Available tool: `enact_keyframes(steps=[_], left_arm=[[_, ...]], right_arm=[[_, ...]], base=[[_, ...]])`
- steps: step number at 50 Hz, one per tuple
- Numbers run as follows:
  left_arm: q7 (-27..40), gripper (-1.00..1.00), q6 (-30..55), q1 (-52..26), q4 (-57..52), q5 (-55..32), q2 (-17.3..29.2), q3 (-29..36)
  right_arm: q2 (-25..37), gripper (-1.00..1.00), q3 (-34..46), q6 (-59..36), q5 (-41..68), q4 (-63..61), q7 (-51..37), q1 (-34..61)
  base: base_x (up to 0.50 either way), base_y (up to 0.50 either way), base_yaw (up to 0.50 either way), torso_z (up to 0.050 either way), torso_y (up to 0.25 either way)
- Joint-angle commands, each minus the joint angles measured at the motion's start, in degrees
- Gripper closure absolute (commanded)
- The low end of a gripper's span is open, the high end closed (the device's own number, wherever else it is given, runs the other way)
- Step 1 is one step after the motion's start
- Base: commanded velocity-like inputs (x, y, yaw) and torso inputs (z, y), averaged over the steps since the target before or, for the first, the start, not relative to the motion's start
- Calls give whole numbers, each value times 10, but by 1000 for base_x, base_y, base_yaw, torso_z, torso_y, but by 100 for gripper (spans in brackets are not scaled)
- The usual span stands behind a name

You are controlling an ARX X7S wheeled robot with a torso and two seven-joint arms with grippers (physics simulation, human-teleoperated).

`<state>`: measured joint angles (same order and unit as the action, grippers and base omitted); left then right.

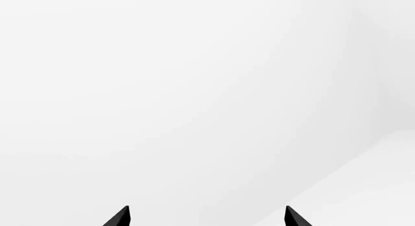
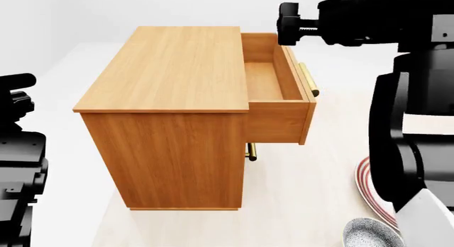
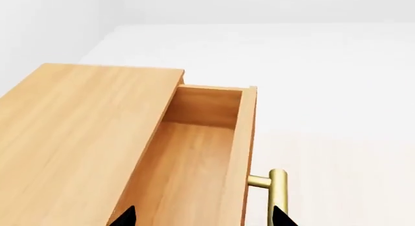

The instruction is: Open the top drawer of the cabinet and put the bowl in it.

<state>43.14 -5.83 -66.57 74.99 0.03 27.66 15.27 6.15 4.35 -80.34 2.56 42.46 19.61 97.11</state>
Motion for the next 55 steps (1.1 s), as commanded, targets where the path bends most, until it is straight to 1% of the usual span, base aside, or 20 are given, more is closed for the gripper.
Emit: enact_keyframes(steps=[1,5,10,15,22,36,55], left_arm=[[0,-100,0,0,0,1,-1,3],[-1,-100,0,0,0,0,0,3],[-1,-100,-1,1,0,-1,1,2],[-1,-100,-2,4,0,-1,1,1],[-1,-100,-2,5,0,-1,1,0],[-2,-100,-4,7,0,-1,0,-1],[-3,-100,-7,8,0,0,-2,-1]], right_arm=[[-23,-100,78,-26,2,80,27,17],[-30,-100,92,-20,4,104,32,21],[-35,-100,133,-12,0,115,44,22],[-42,-100,154,-4,-1,131,48,28],[-45,-100,185,-9,5,109,58,16],[-41,-100,219,11,10,114,54,9],[-36,-100,255,53,1,153,35,7]], base=[[0,0,0,0,0],[0,0,0,0,0],[0,0,0,0,0],[0,0,0,0,0],[0,0,0,0,0],[0,0,0,0,0],[0,0,0,0,0]])
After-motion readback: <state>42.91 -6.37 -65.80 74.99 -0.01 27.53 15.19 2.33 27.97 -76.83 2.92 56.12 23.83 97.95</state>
